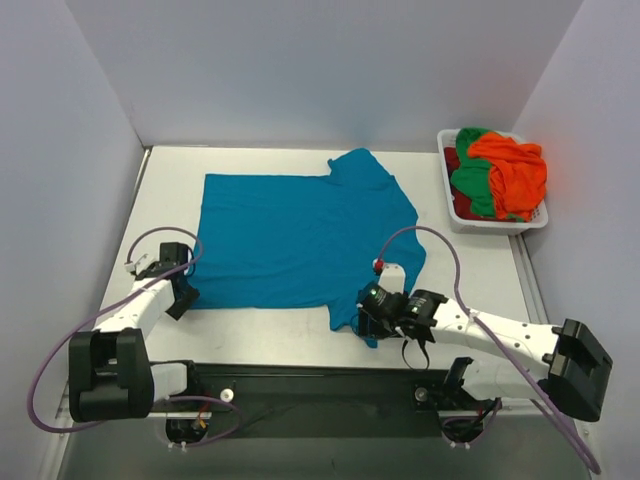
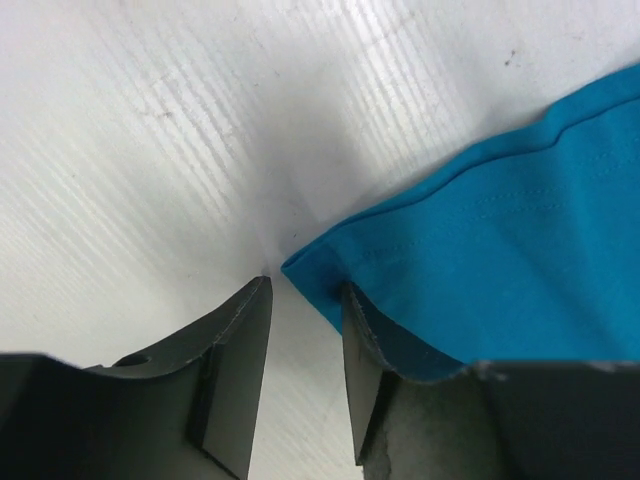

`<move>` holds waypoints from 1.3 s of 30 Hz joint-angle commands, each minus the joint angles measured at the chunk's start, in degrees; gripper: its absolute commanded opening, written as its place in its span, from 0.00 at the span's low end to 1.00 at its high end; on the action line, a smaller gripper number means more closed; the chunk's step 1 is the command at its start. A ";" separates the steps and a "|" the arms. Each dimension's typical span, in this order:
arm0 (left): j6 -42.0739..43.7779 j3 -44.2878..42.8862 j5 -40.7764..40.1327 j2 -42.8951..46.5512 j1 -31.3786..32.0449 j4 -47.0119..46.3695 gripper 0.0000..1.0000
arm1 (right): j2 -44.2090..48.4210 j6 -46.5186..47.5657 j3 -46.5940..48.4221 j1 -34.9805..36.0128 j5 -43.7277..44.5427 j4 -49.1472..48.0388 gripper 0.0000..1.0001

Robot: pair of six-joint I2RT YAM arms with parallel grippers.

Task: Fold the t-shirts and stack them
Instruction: Grap the side of the flattened tshirt closest away from the robot with both arms

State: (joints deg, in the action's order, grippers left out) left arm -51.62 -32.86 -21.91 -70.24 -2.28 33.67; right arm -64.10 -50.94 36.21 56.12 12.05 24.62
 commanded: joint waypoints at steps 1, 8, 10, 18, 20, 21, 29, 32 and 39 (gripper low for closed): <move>-0.24 -2.03 -0.59 -1.48 0.17 -3.34 0.43 | -3.31 -6.53 1.67 2.94 7.80 3.76 0.58; 0.46 -1.77 0.11 -0.87 0.17 -3.96 0.06 | -7.61 -10.06 1.41 6.98 11.15 3.85 0.58; 0.81 -2.03 0.46 -0.17 0.26 -3.61 0.00 | -8.67 -10.58 1.50 7.86 11.59 3.33 0.57; 1.96 -3.43 1.08 3.53 0.17 -2.38 0.00 | -4.65 -15.07 1.24 14.11 13.96 2.54 0.56; 2.39 -3.88 1.08 4.05 0.26 -2.12 0.00 | 1.39 -15.77 -1.21 14.11 13.96 2.62 0.56; 2.48 -4.05 0.99 4.23 0.26 -1.94 0.00 | 3.87 -17.08 -2.27 14.11 14.05 2.62 0.56; 2.92 -3.88 1.61 5.72 0.26 -1.68 0.00 | 14.79 -17.27 -10.45 5.15 9.66 3.33 0.55; 3.01 -3.79 1.70 6.78 0.26 -1.77 0.00 | 12.52 -14.46 -10.81 1.47 7.21 2.37 0.55; 2.92 -3.26 2.93 7.04 0.26 -2.03 0.00 | 2.41 -11.38 -8.08 0.83 2.19 -5.18 0.54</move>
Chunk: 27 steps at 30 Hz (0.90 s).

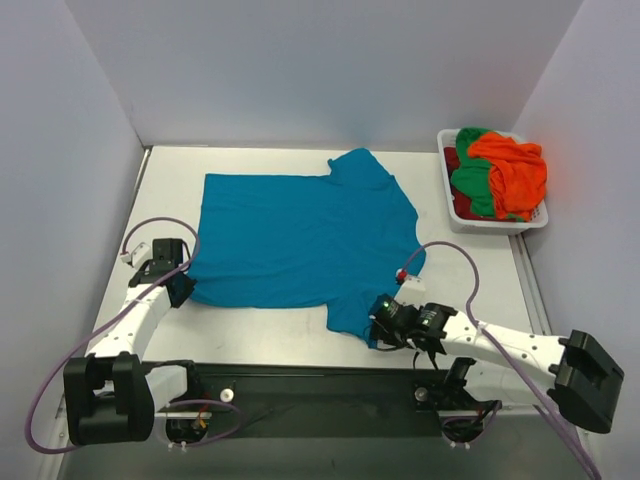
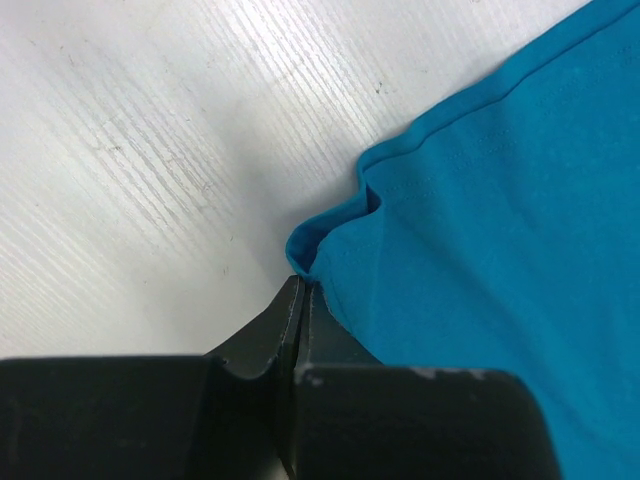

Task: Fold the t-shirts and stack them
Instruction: Grap the side of the flattened tshirt closest away from the robot with both arms

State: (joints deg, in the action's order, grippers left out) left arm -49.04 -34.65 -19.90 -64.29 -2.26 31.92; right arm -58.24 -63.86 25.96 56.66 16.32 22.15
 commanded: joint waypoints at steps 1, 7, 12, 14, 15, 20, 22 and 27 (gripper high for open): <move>0.34 -1.47 0.83 1.01 0.24 -0.37 0.00 | -4.68 1.54 2.60 0.72 -2.25 -3.25 0.53; 0.34 -1.12 1.62 1.45 0.24 -0.54 0.00 | -13.64 -0.48 4.72 6.08 -0.50 -4.31 0.42; 0.52 -0.94 1.97 1.80 0.24 -0.54 0.00 | -15.42 -2.94 4.20 8.46 0.29 -3.44 0.10; 0.43 -0.94 2.06 2.15 0.24 -0.63 0.00 | -13.05 -3.73 3.14 8.46 0.47 -2.82 0.02; 0.61 -0.85 2.15 2.15 0.24 -0.72 0.00 | -11.65 -4.08 2.09 8.46 0.91 -1.16 0.00; 0.78 -0.85 2.32 2.59 0.24 -0.81 0.00 | 2.49 -6.80 -1.34 8.64 2.84 7.37 0.00; 0.70 -0.77 2.32 2.77 0.33 -0.72 0.00 | 9.41 -7.33 -2.48 8.73 3.19 11.58 0.00; 0.61 -0.06 1.97 4.52 0.24 0.68 0.00 | 19.46 -9.88 -1.70 9.52 3.90 21.33 0.00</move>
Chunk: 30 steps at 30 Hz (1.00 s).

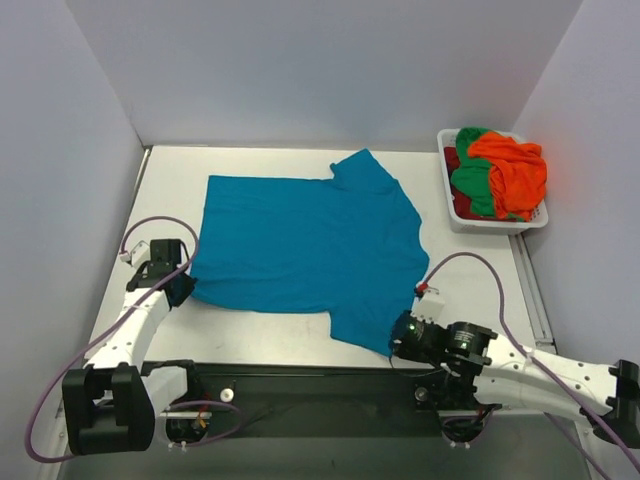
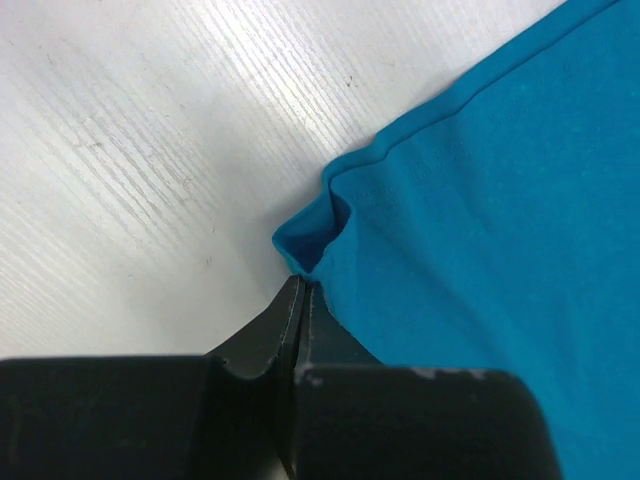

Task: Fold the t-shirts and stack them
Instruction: Grap the side of the flattened tshirt closest away from the robot with both arms, then fold the flattened tshirt in 1/3 of the way

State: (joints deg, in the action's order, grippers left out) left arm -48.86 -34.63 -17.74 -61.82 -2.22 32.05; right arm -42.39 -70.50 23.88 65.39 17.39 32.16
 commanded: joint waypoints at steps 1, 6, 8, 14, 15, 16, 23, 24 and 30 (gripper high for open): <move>0.52 0.00 -0.19 2.84 0.28 0.82 0.00 | 5.63 -3.33 0.81 0.88 3.26 12.47 0.00; 0.26 0.09 -0.37 5.65 0.20 3.01 0.00 | 7.33 -2.45 6.51 0.97 6.42 17.93 0.00; 0.17 -0.17 0.16 6.45 0.20 2.23 0.00 | 5.05 -0.52 8.63 0.45 9.05 18.20 0.00; -0.18 -4.82 2.01 -0.04 1.69 -1.11 0.00 | -10.06 15.86 21.72 -9.89 8.65 14.36 0.00; -0.53 -6.92 2.00 -3.53 3.52 -1.38 0.00 | -11.91 19.05 22.78 -12.54 6.89 12.77 0.00; -0.79 -8.33 1.74 -5.31 4.23 -1.47 0.00 | -14.88 21.69 24.71 -14.74 4.43 11.10 0.00; -3.17 -17.83 0.77 -18.32 7.58 -1.99 0.00 | -25.01 33.31 31.13 -30.92 -6.30 1.51 0.00; -3.34 -18.80 0.77 -19.46 7.75 -1.91 0.00 | -26.15 34.80 31.75 -32.32 -7.44 0.89 0.00; -3.79 -24.60 0.16 -25.98 7.49 -0.94 0.00 | -32.22 37.63 36.75 -39.54 -12.29 -2.28 0.00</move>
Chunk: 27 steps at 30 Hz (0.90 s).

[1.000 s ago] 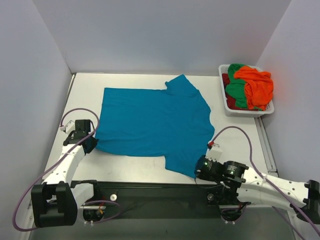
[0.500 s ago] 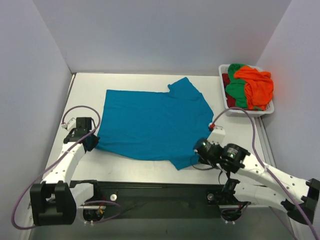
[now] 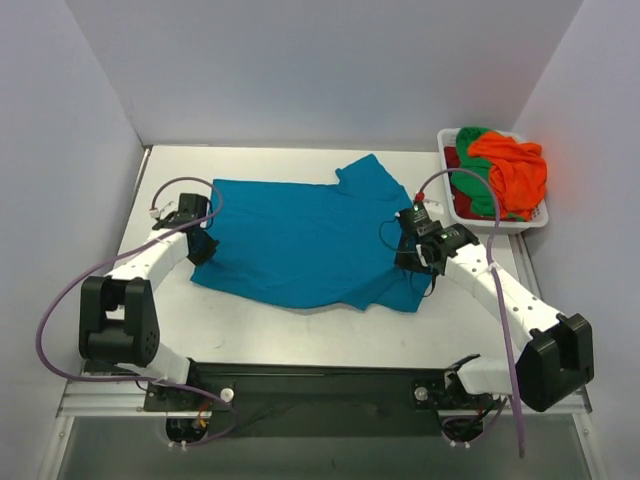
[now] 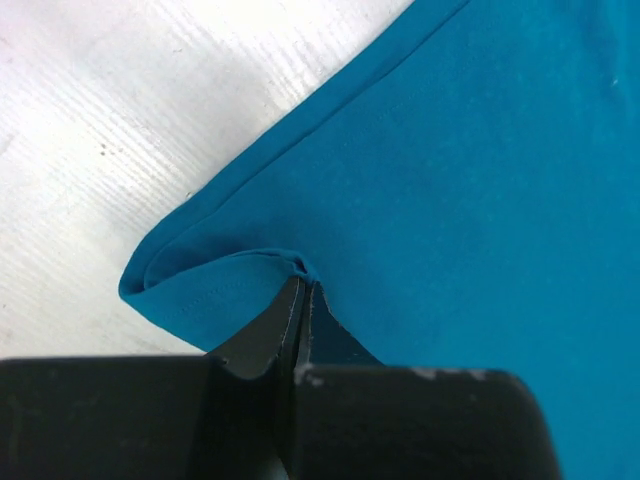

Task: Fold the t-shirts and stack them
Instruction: Fold the flattened tshirt in 1/3 of the way

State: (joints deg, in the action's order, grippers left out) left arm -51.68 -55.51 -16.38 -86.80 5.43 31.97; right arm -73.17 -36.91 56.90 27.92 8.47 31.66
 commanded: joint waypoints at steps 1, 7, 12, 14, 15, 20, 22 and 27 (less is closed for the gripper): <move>-0.97 -4.25 -1.20 -1.95 -0.25 -0.85 0.00 | -2.76 4.38 4.26 -2.69 -3.89 -1.95 0.00; -1.93 -8.21 -0.85 -5.56 -0.86 -0.59 0.00 | -6.98 5.70 8.04 -6.74 -6.53 -3.18 0.00; -2.46 -9.53 0.38 -6.89 -2.44 -0.76 0.00 | -7.96 6.58 9.10 -9.81 -7.41 -3.62 0.00; -2.37 -9.88 0.56 -7.06 -2.97 -1.64 0.00 | -8.22 7.02 9.62 -10.87 -7.94 -3.80 0.00; -2.46 -9.97 0.74 -7.58 -3.06 -1.64 0.00 | -8.48 7.28 9.80 -11.48 -7.94 -3.89 0.00; -2.72 -11.20 1.35 -8.64 -3.23 -1.91 0.00 | -9.80 7.90 11.47 -11.93 -9.79 -3.89 0.00; -2.99 -11.29 1.62 -8.56 -3.58 -2.17 0.00 | -10.06 7.99 11.47 -12.36 -9.70 -3.89 0.00; -2.81 -10.59 3.20 -7.59 -5.17 -4.19 0.00 | -10.24 8.25 10.25 -13.68 -9.79 -4.41 0.00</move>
State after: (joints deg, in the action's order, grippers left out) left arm -53.89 -64.45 -14.37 -95.50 1.39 31.18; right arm -83.29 -29.82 66.65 15.38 -1.15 27.09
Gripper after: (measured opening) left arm 0.027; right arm 0.032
